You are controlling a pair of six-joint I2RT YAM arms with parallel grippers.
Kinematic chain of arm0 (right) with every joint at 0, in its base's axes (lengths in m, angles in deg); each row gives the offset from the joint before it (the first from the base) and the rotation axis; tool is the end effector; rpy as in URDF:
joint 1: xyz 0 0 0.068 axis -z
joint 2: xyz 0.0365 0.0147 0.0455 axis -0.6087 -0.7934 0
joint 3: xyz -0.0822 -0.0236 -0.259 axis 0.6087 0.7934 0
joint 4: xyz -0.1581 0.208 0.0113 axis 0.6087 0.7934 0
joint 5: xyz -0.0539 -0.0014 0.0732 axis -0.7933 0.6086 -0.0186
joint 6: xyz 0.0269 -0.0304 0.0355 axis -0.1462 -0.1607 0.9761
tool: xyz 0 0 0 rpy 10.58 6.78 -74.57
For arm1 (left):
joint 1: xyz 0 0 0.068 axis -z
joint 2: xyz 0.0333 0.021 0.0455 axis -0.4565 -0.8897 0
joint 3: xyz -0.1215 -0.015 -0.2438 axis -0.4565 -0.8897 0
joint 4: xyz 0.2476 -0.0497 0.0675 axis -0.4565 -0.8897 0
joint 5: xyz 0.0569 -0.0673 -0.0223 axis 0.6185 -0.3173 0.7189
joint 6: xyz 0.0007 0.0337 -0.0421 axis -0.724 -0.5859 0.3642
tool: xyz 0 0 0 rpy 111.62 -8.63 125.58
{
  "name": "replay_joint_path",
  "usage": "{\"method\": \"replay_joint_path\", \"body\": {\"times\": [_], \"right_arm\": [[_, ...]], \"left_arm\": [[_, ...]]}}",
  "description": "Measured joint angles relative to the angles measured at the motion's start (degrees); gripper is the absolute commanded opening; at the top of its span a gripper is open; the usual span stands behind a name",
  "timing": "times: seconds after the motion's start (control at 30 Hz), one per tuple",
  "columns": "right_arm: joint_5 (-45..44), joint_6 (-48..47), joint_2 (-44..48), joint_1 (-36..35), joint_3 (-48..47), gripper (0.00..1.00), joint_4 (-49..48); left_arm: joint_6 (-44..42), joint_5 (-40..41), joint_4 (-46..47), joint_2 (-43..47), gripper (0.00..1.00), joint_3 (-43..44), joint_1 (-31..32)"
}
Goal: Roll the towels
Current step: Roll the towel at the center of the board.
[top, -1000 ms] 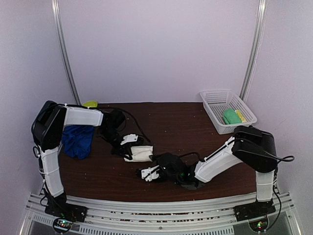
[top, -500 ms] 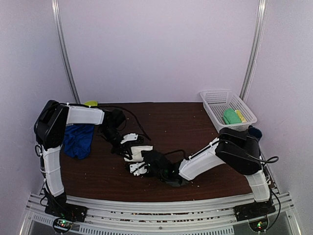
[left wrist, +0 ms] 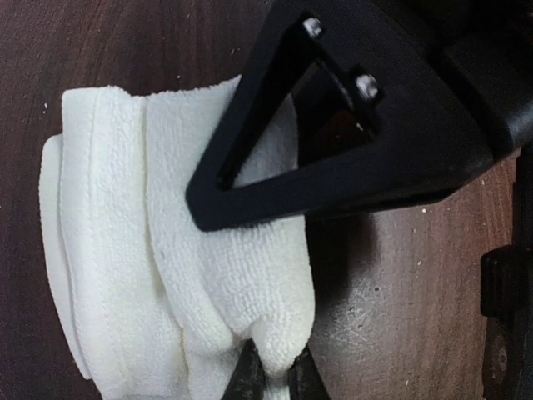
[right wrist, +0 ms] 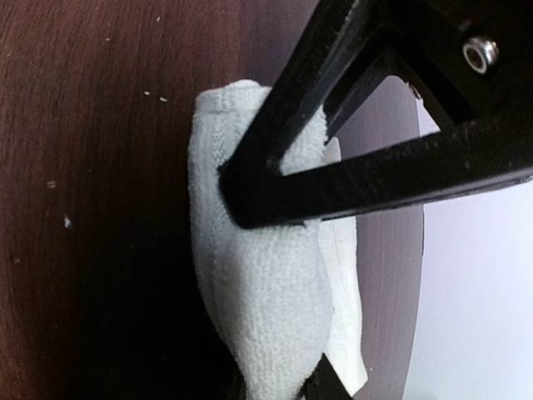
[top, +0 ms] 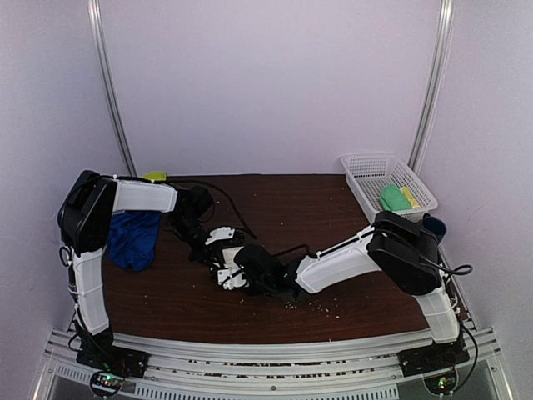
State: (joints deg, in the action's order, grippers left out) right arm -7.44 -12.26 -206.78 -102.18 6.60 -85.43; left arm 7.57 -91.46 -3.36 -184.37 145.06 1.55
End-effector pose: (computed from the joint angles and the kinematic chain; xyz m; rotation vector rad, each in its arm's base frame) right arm 0.2130 0.4217 0.1093 -1.7266 1.3316 -0.2408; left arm 0.3207 -0.1978 0.1435 1.8734 2.1583 -0.8136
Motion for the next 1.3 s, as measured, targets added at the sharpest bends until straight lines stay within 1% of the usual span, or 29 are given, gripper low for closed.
{"method": "replay_joint_path", "body": {"times": [0.03, 0.17, 0.27, 0.37, 0.47, 0.63, 0.8, 1.0, 1.17, 1.3], "right_arm": [[0.20, 0.42, 0.00, 0.04, -0.42, 0.08, 0.85], [1.03, 1.40, 0.00, 0.20, -1.27, 0.06, 2.84], [2.03, 2.27, 0.00, 0.44, -1.57, 0.05, 3.67], [3.76, 3.21, 0.02, 0.79, -2.36, 0.05, 4.79], [6.10, 4.70, 0.02, 1.18, -3.37, 0.05, 6.25], [8.96, 7.54, 0.07, 1.60, -5.70, 0.05, 10.67], [12.35, 10.60, -0.04, 2.32, -9.68, 0.05, 18.03], [16.68, 13.64, -0.46, 2.73, -13.79, 0.07, 25.35], [22.62, 15.72, -2.19, 3.61, -20.13, 0.08, 33.83], [27.17, 16.90, -4.57, 4.68, -26.40, 0.09, 40.76]], "left_arm": [[-0.15, -0.02, 0.02, 0.00, 0.01, -0.02, -0.02], [-0.42, 0.07, 0.61, 0.35, 0.19, -0.52, -0.02], [-0.44, 0.31, 1.16, 1.18, 0.29, -1.46, 0.00], [-0.13, 1.70, 1.70, 3.13, 0.37, -2.97, -0.11], [0.63, 3.91, 3.63, 6.54, 0.41, -5.49, -0.63], [2.16, 8.17, 8.96, 14.64, 0.43, -11.91, -2.82], [3.13, 10.14, 17.46, 23.37, 0.43, -20.65, -4.20], [4.72, 9.70, 30.14, 33.55, 0.43, -33.00, -6.54], [4.28, 8.31, 40.41, 41.75, 0.43, -42.99, -7.67], [0.46, 4.90, 43.63, 45.24, 0.43, -48.17, -7.67]]}}
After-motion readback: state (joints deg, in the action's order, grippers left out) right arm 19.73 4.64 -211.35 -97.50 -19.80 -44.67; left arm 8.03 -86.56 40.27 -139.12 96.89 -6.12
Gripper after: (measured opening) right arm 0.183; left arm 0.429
